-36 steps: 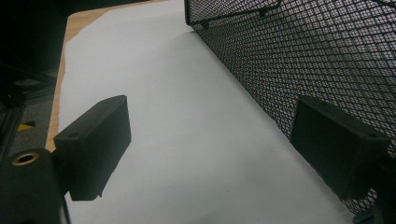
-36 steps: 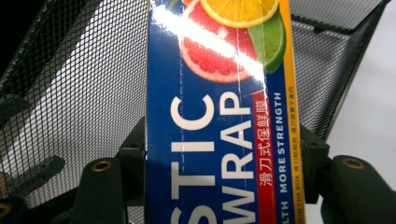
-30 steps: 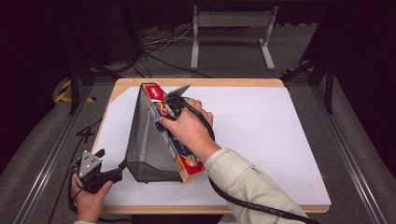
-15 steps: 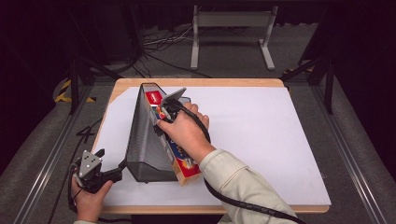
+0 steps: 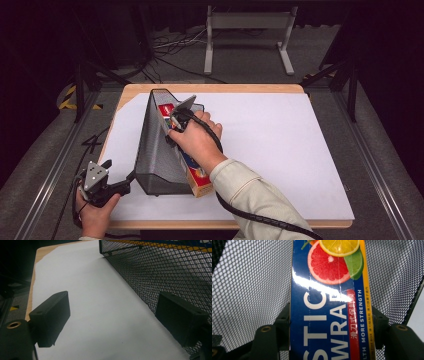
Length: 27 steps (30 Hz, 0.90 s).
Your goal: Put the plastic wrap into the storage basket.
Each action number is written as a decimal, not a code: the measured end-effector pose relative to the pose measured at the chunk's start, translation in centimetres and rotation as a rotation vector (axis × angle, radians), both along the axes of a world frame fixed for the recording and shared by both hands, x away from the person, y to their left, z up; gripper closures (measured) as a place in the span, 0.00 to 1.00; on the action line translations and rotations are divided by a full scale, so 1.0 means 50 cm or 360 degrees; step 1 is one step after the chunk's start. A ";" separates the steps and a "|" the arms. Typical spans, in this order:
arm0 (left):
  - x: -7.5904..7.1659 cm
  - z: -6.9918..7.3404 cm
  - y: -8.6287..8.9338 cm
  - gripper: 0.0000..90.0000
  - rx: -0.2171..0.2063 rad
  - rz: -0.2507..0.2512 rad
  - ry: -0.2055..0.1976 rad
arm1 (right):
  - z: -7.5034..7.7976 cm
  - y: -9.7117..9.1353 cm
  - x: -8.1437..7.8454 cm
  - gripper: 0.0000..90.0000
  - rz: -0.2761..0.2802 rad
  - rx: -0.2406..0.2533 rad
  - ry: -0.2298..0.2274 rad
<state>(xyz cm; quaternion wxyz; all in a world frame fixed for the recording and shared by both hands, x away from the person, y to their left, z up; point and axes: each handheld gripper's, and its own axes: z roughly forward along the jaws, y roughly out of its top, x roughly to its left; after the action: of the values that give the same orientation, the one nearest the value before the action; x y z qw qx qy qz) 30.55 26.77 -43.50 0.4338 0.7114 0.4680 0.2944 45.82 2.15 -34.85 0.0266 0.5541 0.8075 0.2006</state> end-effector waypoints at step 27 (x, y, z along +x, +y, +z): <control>0.003 -0.001 -0.002 0.15 0.0011 -0.0014 0.0012 | -0.015 0.002 0.006 0.32 0.0132 -0.0039 -0.0008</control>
<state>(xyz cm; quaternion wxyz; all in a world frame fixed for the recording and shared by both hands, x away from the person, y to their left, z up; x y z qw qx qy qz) 30.69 26.69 -43.55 0.4309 0.7161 0.4655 0.2914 46.12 2.25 -35.61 0.0271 0.5192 0.8321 0.1932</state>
